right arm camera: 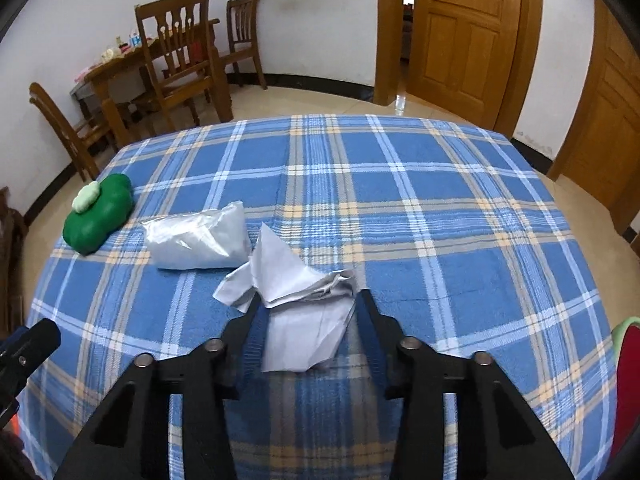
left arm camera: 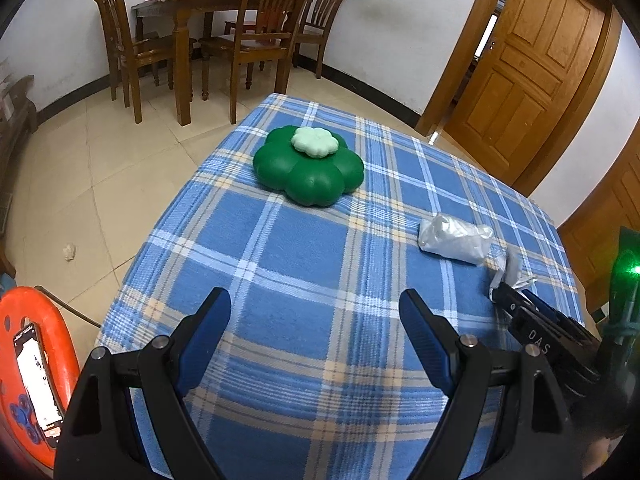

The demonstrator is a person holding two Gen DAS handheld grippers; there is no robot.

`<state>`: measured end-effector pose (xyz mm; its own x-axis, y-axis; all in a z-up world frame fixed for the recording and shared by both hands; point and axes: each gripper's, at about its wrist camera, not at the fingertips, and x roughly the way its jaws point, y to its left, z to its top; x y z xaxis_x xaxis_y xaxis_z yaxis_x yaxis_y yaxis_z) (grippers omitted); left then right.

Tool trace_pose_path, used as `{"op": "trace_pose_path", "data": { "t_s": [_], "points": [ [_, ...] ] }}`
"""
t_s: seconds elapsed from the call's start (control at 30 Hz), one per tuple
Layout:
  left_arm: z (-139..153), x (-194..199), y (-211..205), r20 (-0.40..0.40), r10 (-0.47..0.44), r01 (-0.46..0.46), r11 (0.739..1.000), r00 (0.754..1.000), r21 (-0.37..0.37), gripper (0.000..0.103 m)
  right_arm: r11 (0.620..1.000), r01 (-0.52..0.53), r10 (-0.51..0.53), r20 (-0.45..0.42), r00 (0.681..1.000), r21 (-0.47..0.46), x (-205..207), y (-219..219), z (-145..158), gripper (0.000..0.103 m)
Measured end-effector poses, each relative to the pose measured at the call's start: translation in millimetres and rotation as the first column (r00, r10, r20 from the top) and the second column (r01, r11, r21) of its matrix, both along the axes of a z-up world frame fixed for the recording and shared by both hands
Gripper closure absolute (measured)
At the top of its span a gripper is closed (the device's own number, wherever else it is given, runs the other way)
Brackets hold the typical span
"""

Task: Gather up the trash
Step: 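Grasp the crumpled white paper with the right gripper, then grasp the silver foil packet with the left gripper while the right holds the paper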

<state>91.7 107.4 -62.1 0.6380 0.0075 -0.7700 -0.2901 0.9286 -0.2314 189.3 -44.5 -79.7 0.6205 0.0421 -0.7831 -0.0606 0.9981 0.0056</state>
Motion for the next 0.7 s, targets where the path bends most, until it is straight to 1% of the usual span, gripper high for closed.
{"op": "trace_pose_path", "data": {
  "t_s": [0.03, 0.07, 0.13, 0.17, 0.23, 0.5, 0.7],
  "points": [
    [0.8, -0.1, -1.3, 0.001, -0.002, 0.002, 1.0, 1.0, 0.0, 0.018, 1.0, 0.0, 0.0, 0.001, 1.0, 0.004, -1.0, -2.2, 0.0, 0.067],
    [2.0, 0.2, -3.4, 0.002, -0.005, 0.005, 1.0, 1.0, 0.0, 0.018, 1.0, 0.002, -0.002, 0.003, 1.0, 0.009, -2.4, -5.0, 0.3, 0.074],
    [4.1, 0.2, -6.7, 0.005, -0.011, 0.011, 1.0, 1.0, 0.003, 0.018, 1.0, 0.008, -0.008, -0.001, 1.0, 0.022, -5.1, -9.7, 0.8, 0.077],
    [5.5, 0.1, -8.6, 0.008, -0.014, 0.014, 1.0, 1.0, 0.005, 0.018, 0.999, 0.011, -0.011, -0.003, 1.0, 0.036, -6.8, -12.8, 1.1, 0.086],
    [7.8, 0.4, -11.4, 0.011, -0.02, 0.02, 1.0, 1.0, 0.006, 0.018, 0.998, 0.024, -0.024, 0.001, 1.0, 0.051, -11.3, -20.9, 3.0, 0.09],
    [15.3, 3.1, -30.7, 0.017, -0.063, 0.062, 0.998, 0.998, 0.014, 0.018, 0.993, 0.062, -0.064, 0.021, 0.998, 0.097, -31.1, -56.8, 12.1, 0.092],
    [22.1, 8.3, -46.2, 0.026, -0.097, 0.096, 0.995, 0.995, 0.026, 0.018, 0.982, 0.114, -0.121, 0.038, 0.992, 0.15, -47.9, -91.4, 21.1, 0.092]
  ]
}}
